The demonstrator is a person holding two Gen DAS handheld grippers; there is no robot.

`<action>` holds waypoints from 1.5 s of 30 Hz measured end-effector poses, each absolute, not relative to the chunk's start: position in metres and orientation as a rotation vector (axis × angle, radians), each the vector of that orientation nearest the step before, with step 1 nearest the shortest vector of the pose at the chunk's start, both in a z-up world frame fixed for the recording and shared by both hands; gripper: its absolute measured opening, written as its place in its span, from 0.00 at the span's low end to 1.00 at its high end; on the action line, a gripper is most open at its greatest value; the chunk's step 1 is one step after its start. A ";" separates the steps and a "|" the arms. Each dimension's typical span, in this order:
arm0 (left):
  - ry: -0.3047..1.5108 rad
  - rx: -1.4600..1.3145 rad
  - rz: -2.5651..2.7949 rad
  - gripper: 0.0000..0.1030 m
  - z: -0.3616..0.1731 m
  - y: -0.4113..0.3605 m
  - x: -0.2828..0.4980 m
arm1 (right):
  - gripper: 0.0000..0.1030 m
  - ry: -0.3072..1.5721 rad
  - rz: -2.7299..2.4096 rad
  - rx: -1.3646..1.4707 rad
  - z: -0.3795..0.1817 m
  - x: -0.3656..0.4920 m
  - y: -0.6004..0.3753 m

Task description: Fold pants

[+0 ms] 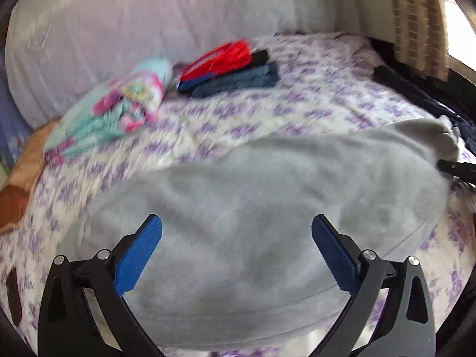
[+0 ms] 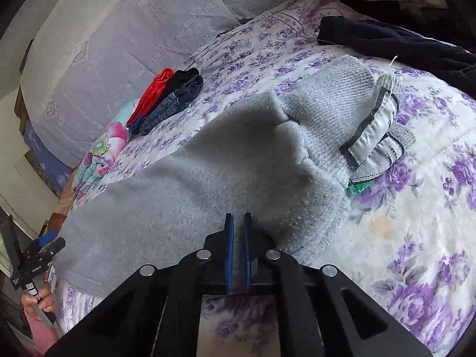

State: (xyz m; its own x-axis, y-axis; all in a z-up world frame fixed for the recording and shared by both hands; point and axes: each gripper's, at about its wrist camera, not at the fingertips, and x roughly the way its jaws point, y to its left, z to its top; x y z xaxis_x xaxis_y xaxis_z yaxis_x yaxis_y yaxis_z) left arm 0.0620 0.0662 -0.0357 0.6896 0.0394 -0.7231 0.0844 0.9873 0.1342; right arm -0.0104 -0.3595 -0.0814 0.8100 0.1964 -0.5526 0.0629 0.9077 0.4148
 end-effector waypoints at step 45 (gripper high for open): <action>1.087 -0.090 -0.268 0.57 -0.061 0.013 0.243 | 0.08 0.578 0.136 0.547 -0.088 -0.021 -0.376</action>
State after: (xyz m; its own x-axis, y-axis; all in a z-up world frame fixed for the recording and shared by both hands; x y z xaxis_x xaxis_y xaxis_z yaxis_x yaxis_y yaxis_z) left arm 0.2429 0.0128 -0.0615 0.4362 -0.2594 -0.8616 0.1712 0.9640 -0.2036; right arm -0.0207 -0.3759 -0.0875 0.8332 0.2712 -0.4819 0.0279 0.8498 0.5264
